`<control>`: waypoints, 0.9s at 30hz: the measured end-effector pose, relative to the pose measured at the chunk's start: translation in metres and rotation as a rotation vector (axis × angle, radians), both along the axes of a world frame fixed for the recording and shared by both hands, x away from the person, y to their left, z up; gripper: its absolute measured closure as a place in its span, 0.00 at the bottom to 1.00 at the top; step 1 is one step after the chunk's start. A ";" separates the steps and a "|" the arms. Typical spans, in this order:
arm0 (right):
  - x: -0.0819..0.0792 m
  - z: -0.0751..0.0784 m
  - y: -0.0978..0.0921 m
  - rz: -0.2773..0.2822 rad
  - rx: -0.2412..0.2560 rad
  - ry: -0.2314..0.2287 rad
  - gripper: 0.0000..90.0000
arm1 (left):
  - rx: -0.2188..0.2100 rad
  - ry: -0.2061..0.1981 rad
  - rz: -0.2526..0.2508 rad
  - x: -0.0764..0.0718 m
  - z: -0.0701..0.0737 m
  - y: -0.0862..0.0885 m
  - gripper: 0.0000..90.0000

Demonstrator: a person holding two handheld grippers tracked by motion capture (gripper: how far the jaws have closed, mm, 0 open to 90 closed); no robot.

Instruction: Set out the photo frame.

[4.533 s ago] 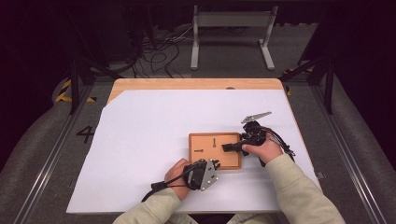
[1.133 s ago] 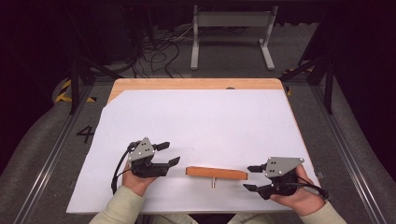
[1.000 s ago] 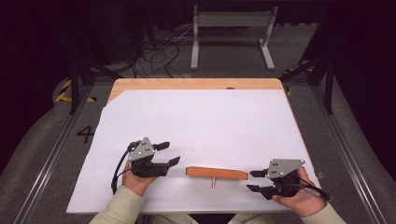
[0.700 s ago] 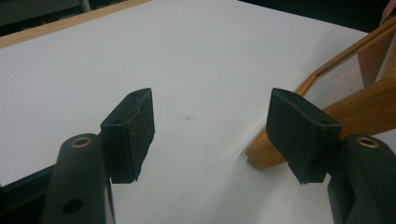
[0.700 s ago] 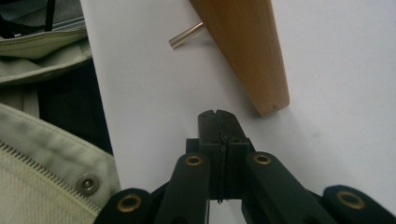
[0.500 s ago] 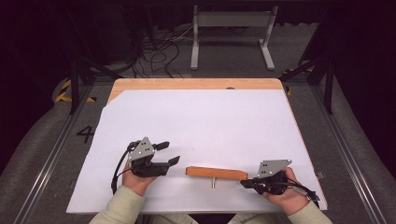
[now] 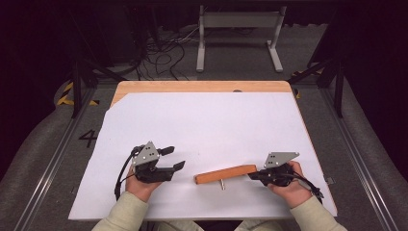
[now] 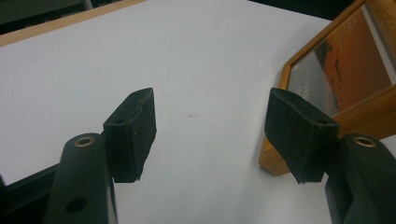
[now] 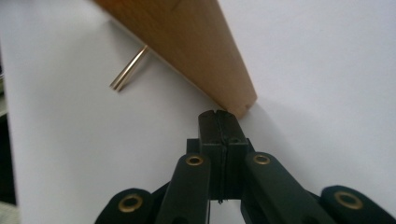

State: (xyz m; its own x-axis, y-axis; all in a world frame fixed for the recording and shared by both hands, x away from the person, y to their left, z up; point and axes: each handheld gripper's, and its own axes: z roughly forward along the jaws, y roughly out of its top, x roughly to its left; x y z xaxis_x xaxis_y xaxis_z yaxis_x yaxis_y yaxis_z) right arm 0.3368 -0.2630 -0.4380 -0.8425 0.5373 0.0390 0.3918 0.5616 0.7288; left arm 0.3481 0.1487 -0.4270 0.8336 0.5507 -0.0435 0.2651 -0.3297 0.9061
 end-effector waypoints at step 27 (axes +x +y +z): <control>0.073 0.004 0.041 -0.064 0.049 0.031 1.00 | 0.014 0.012 0.029 -0.007 -0.004 0.010 0.38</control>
State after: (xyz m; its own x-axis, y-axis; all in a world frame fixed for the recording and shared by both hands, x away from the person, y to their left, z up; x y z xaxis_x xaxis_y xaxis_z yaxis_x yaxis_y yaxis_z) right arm 0.4096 -0.2217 -0.4340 -0.8044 0.5870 0.0921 0.4486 0.4984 0.7419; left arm 0.3412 0.1590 -0.4311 0.8167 0.5752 -0.0460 0.2859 -0.3341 0.8982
